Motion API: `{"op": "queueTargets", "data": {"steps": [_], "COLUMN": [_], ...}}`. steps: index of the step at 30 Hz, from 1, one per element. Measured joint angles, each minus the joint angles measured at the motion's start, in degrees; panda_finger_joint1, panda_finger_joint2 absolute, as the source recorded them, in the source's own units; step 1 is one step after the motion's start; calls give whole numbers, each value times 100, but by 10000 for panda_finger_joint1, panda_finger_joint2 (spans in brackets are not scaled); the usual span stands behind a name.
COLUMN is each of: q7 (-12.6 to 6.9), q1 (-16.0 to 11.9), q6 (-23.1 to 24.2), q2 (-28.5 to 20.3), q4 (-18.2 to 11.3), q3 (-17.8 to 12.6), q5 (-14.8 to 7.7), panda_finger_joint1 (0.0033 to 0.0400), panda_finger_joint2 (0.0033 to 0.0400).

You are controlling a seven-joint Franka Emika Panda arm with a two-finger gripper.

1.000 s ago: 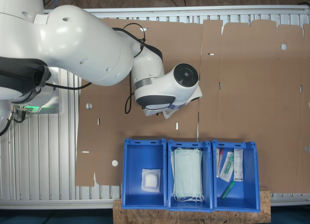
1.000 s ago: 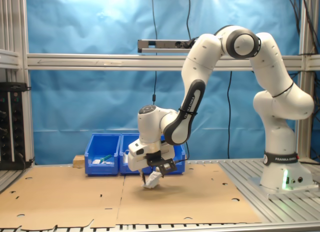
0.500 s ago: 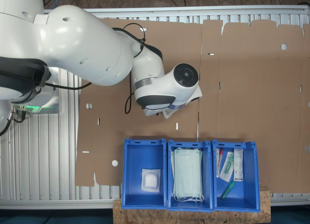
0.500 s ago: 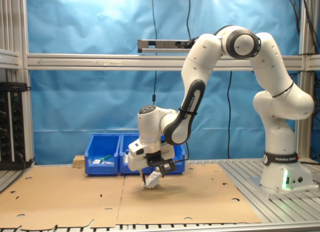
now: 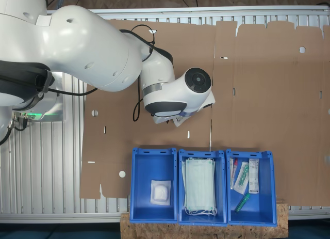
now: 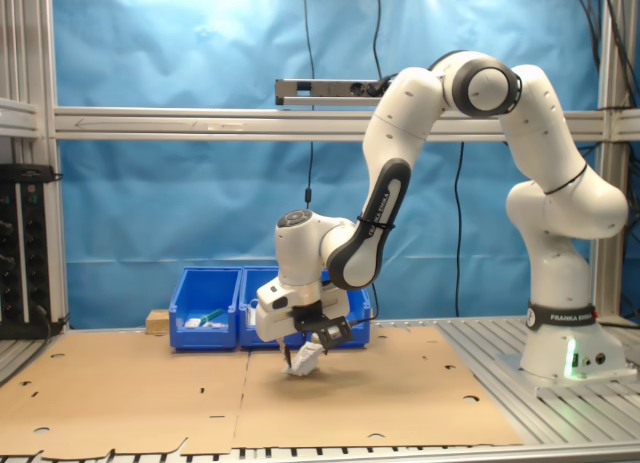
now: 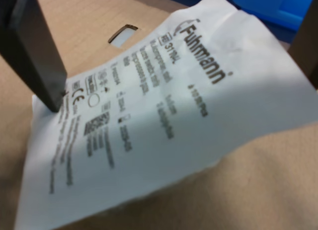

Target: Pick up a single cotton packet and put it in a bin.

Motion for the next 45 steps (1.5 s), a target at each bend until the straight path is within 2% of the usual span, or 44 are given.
{"op": "queueTargets", "data": {"steps": [21, 22, 30, 31, 36, 37, 42, 43, 45], "q7": [0, 0, 0, 0, 0, 0, 0, 0, 0], "q1": [0, 0, 0, 0, 0, 0, 0, 0, 0], "q6": [0, 0, 0, 0, 0, 0, 0, 0, 0], "q2": [0, 0, 0, 0, 0, 0, 0, 0, 0], "q4": [0, 0, 0, 0, 0, 0, 0, 0, 0], "q3": [0, 0, 0, 0, 0, 0, 0, 0, 0], "q5": [0, 0, 0, 0, 0, 0, 0, 0, 0], "panda_finger_joint1": [400, 362, 362, 192, 192, 105, 105, 43, 43], "panda_finger_joint2": [400, 362, 362, 192, 192, 105, 105, 43, 43]}}
